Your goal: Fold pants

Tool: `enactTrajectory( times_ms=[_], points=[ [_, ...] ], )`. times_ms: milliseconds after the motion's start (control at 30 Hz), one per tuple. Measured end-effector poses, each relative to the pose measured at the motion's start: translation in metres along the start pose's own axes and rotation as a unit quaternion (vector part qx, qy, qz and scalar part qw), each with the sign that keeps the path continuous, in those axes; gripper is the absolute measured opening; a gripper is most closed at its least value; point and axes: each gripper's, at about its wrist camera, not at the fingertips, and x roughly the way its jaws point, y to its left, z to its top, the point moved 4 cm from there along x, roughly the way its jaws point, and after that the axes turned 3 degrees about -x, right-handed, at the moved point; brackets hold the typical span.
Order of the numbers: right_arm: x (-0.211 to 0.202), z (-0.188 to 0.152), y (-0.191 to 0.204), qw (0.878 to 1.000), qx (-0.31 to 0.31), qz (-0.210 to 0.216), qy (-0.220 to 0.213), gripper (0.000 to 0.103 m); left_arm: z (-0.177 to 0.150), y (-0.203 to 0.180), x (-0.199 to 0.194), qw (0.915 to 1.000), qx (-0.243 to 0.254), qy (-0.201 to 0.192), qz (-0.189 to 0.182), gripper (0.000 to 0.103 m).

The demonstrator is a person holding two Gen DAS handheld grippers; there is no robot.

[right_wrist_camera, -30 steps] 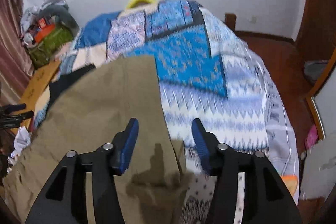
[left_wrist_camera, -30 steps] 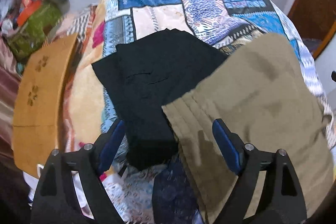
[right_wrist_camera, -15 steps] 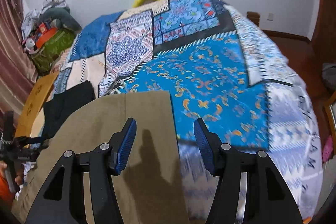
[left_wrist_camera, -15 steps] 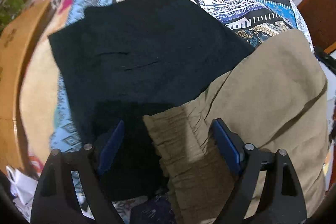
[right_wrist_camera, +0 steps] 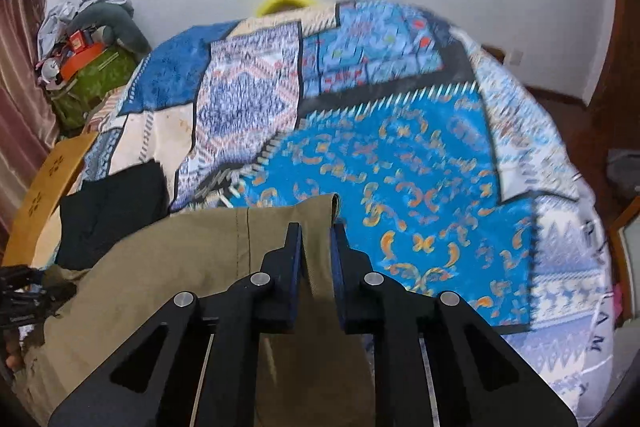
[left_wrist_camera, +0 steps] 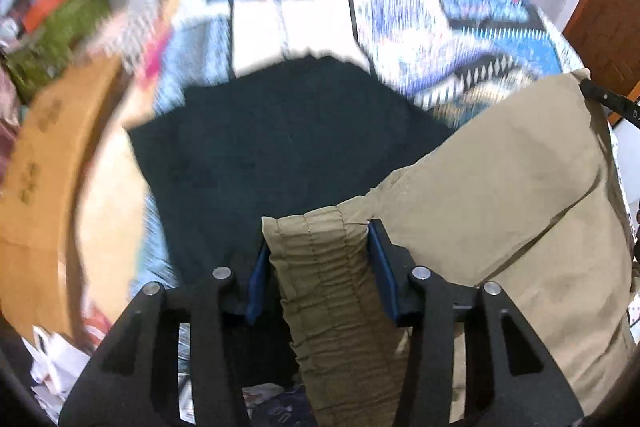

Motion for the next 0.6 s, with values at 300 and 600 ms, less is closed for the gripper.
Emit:
enactTrajectory(
  times_ms=[300, 600],
  points=[
    [-0.118, 0.061, 0.014, 0.991, -0.008, -0.014, -0.131, 0.012, 0.041, -0.007, -0.113, 0.9915, -0.003, -0.13, -0.009, 0.046],
    [-0.222, 0.023, 0.024, 0.984, -0.006, 0.007, -0.176, 0.012, 0.005, -0.02, -0.175, 0.9858, 0.03, -0.159, -0.045, 0.046]
  ],
)
